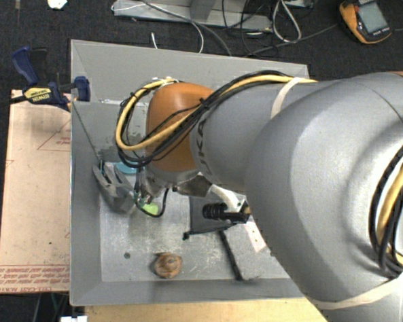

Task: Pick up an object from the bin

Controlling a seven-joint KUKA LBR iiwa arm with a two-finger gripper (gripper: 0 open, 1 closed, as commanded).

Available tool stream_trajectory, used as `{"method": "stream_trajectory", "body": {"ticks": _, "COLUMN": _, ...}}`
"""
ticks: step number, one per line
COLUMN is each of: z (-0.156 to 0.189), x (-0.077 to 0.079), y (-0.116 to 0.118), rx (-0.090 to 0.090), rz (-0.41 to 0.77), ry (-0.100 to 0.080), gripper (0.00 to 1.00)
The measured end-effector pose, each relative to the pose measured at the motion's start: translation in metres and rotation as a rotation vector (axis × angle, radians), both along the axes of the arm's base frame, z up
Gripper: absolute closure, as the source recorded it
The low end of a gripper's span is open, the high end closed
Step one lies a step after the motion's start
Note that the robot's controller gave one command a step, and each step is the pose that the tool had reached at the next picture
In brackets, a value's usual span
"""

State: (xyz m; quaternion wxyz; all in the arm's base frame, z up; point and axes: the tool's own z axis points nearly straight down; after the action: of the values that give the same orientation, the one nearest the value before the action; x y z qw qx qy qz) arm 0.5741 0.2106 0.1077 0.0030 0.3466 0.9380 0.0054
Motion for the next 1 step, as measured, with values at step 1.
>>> {"method": "stream_trajectory", "body": {"ticks": 1, "z": 0.0177, "x": 0.0002, "y": -0.0001, "rx": 0.0, "rz": 0.001, "ry": 0.0, "gripper": 1.0}}
